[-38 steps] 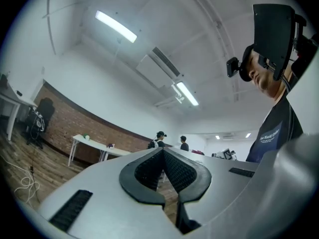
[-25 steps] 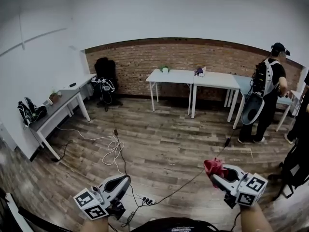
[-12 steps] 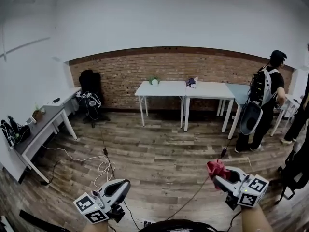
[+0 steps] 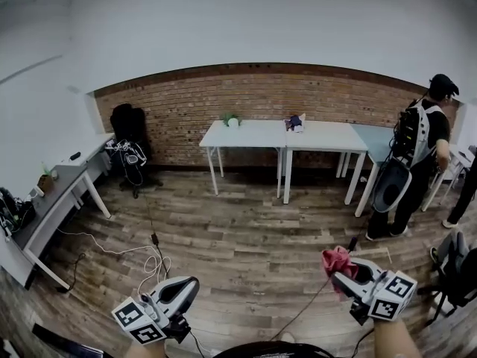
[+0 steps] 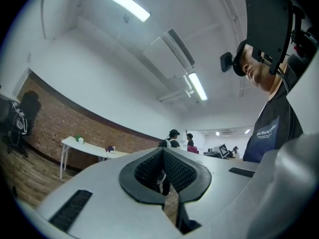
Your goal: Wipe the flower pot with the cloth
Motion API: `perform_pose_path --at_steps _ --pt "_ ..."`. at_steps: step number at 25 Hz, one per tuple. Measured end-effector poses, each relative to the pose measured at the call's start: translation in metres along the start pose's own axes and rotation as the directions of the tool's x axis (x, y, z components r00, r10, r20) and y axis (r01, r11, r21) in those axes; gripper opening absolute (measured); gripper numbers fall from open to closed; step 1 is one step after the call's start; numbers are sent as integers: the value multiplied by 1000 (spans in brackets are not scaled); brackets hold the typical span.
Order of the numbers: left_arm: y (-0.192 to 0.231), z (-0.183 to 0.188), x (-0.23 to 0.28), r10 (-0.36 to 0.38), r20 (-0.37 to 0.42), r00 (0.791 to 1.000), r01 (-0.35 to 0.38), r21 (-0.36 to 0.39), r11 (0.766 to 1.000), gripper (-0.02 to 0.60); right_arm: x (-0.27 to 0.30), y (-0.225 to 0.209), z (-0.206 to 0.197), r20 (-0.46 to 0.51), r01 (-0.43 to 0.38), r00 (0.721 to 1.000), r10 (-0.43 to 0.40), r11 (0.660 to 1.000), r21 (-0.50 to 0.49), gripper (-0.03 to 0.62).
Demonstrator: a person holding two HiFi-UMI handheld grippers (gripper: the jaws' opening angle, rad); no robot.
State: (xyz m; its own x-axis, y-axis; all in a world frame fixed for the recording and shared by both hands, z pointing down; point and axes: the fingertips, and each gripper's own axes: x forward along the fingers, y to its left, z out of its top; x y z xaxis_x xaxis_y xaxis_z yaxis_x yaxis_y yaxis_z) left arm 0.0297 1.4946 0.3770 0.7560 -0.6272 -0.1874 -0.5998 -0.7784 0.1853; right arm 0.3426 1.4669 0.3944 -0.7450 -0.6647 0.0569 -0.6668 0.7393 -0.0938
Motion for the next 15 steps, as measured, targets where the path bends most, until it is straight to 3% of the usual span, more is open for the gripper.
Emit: perform_pose_path --at_steps 4,9,15 --pt "23 -7 65 59 26 998 -59 3 998 2 28 -80 12 10 -70 998 70 997 -17 123" --pt "50 9 146 110 26 994 -110 16 994 17 70 -165 56 3 -165 986 165 985 -51 123" --pt "78 -1 201 124 -22 992 -124 5 992 44 113 -224 67 9 -214 977 215 976 -42 123"
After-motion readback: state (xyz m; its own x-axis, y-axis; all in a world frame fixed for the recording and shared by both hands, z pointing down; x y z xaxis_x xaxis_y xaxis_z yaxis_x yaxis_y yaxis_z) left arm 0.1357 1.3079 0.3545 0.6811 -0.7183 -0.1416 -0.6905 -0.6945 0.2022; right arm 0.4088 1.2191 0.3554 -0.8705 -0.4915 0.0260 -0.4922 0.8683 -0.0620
